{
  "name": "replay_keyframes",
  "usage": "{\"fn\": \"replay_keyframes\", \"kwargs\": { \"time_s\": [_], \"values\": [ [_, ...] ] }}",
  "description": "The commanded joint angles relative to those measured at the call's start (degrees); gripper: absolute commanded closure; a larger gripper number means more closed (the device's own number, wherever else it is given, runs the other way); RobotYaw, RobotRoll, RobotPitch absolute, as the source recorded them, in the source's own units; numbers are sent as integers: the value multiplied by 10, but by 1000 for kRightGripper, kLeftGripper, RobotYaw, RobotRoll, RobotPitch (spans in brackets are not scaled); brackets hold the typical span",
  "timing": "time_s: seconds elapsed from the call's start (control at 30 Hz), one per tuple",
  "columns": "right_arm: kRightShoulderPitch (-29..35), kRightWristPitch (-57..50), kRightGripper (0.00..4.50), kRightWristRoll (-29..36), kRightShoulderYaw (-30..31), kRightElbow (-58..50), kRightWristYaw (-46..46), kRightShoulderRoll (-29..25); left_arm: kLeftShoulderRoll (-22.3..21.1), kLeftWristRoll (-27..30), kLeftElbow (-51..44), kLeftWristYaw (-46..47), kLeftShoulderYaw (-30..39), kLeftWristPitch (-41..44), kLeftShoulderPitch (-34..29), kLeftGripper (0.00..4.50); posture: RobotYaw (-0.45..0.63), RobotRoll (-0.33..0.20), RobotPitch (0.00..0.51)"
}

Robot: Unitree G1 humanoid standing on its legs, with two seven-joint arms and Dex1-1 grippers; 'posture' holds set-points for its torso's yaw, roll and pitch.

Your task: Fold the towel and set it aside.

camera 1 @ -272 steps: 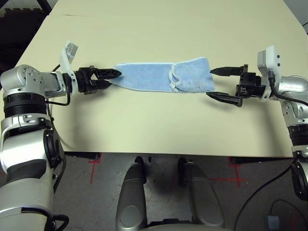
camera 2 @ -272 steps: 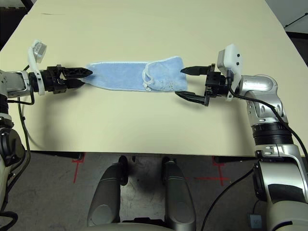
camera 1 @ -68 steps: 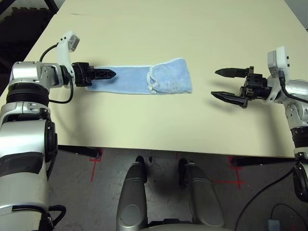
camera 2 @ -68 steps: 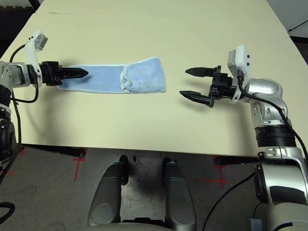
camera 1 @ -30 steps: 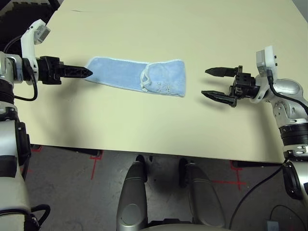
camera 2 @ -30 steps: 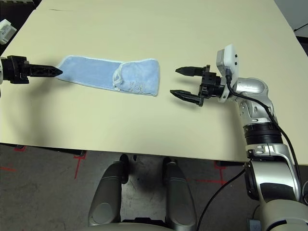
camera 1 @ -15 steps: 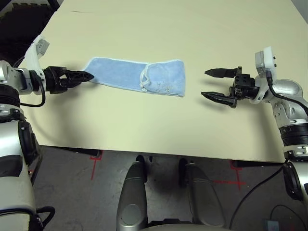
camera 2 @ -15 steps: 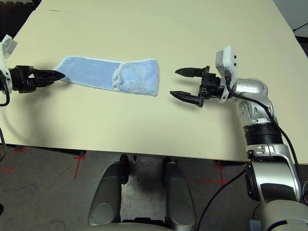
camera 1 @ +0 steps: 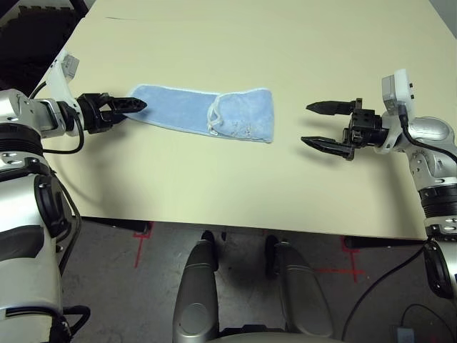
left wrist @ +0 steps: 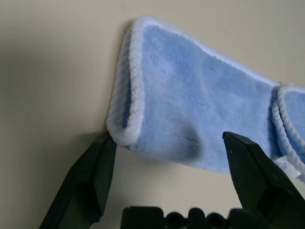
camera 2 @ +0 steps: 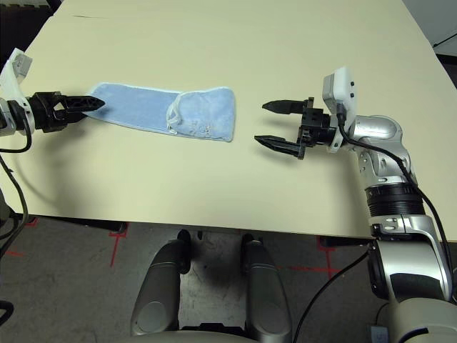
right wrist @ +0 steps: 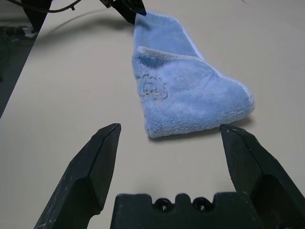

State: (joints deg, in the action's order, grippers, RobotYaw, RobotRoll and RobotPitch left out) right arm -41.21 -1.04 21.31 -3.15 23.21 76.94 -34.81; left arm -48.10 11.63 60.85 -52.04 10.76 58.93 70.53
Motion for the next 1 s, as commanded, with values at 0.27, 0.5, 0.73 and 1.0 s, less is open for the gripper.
{"fn": "replay_keyframes", "kwargs": {
  "time_s": [0.27,0.5,0.73,1.0],
  "values": [
    [11,-2,0,-1,1,-7,3,-8,-1,4,26,60,16,-27,-5,2638,4,0,307],
    [11,0,0,-2,1,-3,4,-8,-2,9,31,69,27,-30,0,4485,3,0,305],
    [12,1,0,-2,-4,0,-1,-9,-8,11,0,31,10,-18,16,4485,2,0,301],
    [5,2,0,-1,-6,16,-9,-9,20,69,-152,-24,-7,96,26,4485,23,0,294]
  ]
}}
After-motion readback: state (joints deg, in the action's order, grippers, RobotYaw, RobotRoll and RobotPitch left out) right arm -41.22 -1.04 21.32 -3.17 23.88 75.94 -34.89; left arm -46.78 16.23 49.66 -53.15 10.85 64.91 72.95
